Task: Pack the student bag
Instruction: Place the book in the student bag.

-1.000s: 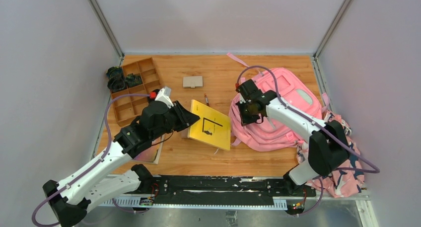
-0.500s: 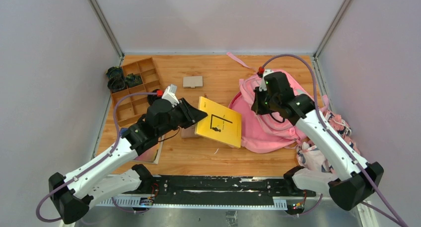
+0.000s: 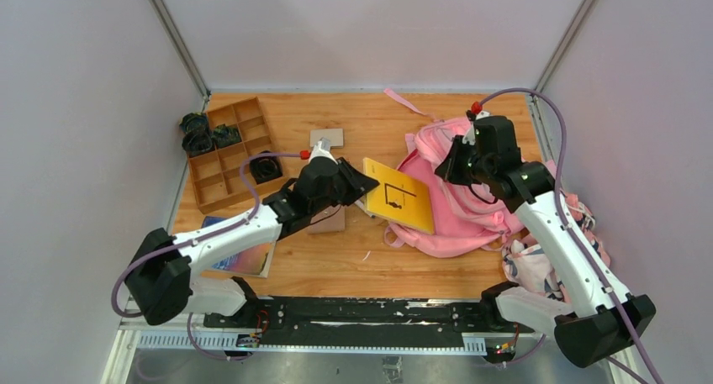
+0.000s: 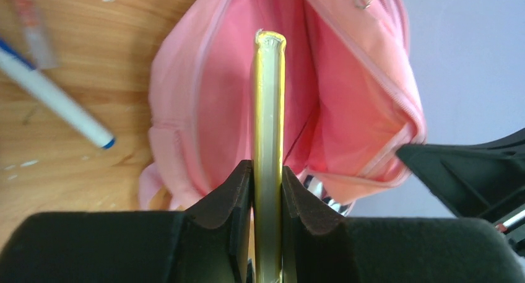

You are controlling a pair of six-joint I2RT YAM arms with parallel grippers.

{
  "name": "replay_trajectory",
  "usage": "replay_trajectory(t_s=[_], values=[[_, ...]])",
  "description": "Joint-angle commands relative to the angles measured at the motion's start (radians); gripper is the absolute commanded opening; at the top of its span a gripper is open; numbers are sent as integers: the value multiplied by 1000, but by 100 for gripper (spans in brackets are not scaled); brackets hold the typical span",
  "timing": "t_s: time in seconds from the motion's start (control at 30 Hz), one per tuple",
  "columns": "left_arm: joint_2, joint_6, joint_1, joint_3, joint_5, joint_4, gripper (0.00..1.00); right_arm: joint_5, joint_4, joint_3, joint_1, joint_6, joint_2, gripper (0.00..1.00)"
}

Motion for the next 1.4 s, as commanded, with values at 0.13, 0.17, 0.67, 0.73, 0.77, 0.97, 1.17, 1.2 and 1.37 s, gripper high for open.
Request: replay_trajectory(t_s=[0.13,0.17,0.67,0.73,0.77,0.97,1.17,1.2,1.37], values=[[128,-133,-53,112,-122,418,0,-70,109,4,-35,108,-28,0],[147,-142,-57,119,-128,440,0,-81,115,3,-36,115,-30,0],[490,-234,-80,129,-157,905,0,-275,104,68,-83,123,-12,0],[515,-231,-91,135,-193,919,0,-284,109,66,-85,137,-12,0],[525,-223,-99,139,-223,925,0,-292,117,62,-85,145,-10,0],[631,-202,-134,223,-301,913,0,-386,193,43,-85,210,21,0],[738,-249,-155,285,-278,905,24,-391,219,19,-85,211,12,0],[746,-252,-155,287,-274,895,35,-387,218,14,-85,210,9,0],[726,-242,-155,274,-252,836,84,-359,224,-26,-89,208,-7,0]])
